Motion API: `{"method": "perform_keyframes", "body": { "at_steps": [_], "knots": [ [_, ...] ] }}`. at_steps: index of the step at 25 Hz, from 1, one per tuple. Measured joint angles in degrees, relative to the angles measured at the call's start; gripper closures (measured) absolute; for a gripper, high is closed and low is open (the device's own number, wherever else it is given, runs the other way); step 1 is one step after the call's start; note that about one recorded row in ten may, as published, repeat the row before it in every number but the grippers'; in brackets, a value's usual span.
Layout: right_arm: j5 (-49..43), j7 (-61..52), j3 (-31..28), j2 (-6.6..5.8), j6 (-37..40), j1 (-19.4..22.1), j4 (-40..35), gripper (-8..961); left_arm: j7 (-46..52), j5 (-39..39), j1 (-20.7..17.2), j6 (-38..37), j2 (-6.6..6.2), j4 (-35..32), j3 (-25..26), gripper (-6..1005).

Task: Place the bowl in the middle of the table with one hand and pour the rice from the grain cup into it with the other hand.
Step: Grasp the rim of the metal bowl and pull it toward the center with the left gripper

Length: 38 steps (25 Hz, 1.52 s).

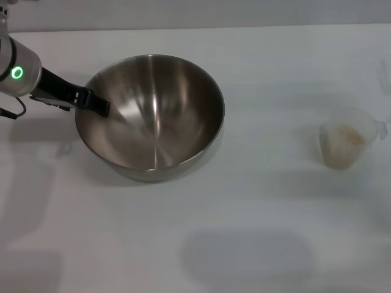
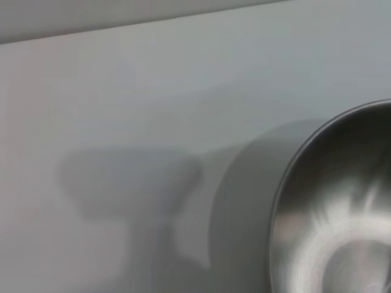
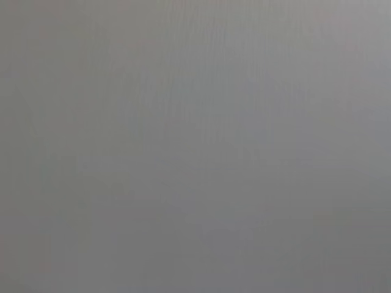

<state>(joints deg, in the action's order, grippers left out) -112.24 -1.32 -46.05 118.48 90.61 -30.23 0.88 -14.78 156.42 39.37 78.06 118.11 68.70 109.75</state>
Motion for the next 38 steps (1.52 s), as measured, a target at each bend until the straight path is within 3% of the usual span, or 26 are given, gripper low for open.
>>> {"method": "perform_keyframes", "body": {
  "at_steps": [8, 14, 28, 38],
  "knots": [
    [0.0, 0.0, 0.0, 0.06, 0.0, 0.0, 0.0, 269, -1.3, 0.1, 0.9, -1.9, 0.06, -2.9, 0.0, 301],
    [0.0, 0.0, 0.0, 0.09, 0.0, 0.1, 0.0, 268, -1.3, 0.1, 1.2, -2.4, -0.04, -3.1, 0.0, 528],
    [0.0, 0.0, 0.0, 0.09, 0.1, 0.1, 0.0, 269, -1.8, -0.1, 2.0, -2.3, -0.09, -3.9, 0.5, 933],
    [0.0, 0.0, 0.0, 0.09, 0.1, 0.1, 0.0, 268, -4.8, -1.0, 2.6, -2.4, -0.15, -5.2, 3.0, 941]
  ]
}}
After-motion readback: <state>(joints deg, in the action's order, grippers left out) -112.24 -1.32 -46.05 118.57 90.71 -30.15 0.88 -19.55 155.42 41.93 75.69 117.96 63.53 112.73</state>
